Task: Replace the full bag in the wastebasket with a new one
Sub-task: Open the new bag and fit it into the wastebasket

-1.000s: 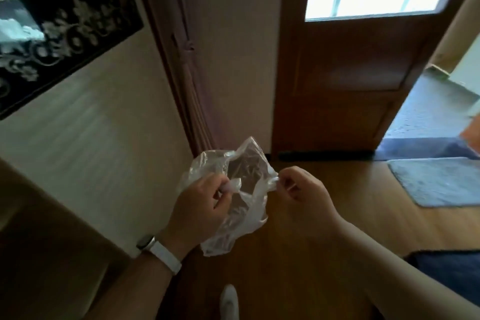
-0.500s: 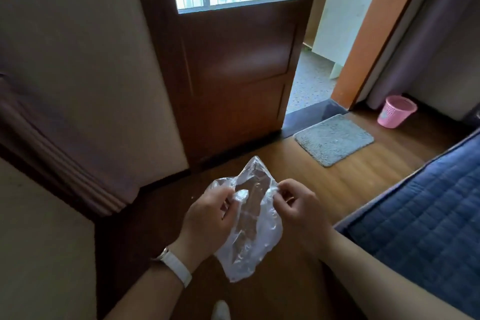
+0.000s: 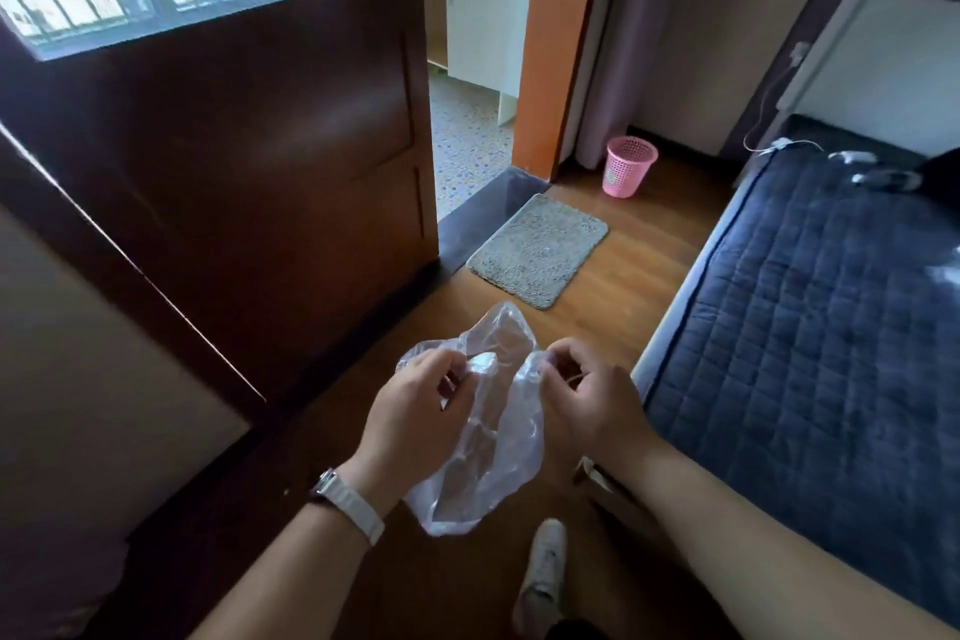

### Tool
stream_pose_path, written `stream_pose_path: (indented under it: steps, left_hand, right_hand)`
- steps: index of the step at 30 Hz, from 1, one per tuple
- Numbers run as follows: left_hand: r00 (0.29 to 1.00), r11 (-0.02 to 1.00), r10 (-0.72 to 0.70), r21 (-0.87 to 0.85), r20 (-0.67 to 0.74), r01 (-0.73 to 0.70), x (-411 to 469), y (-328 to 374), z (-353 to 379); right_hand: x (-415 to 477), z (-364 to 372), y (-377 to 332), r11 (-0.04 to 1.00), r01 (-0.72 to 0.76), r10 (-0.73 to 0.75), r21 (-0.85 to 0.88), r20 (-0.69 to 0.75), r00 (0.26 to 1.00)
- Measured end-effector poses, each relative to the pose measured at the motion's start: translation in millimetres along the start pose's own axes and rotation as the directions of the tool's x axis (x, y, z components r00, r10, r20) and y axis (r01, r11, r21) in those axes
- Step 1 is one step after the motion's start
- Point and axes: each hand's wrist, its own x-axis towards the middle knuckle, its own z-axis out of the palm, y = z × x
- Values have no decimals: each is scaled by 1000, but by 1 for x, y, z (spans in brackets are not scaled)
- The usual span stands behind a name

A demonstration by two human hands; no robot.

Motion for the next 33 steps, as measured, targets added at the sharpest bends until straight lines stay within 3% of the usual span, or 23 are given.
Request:
stream_pose_path:
  steps: [11,22,33]
  left_hand:
    - [995,996,-78,37,67,76,183,5,82]
    - [989,997,47,60,139,-56,347,38,162]
    - [946,989,145,-37,292,-140,517,6,268]
  right_hand:
    - [182,-39,82,994,-29,31,106,-15,999]
    - [317,-117,139,989,-42,57,141,-105,993]
    - [452,-148,218,967,-239,252,84,-246,936]
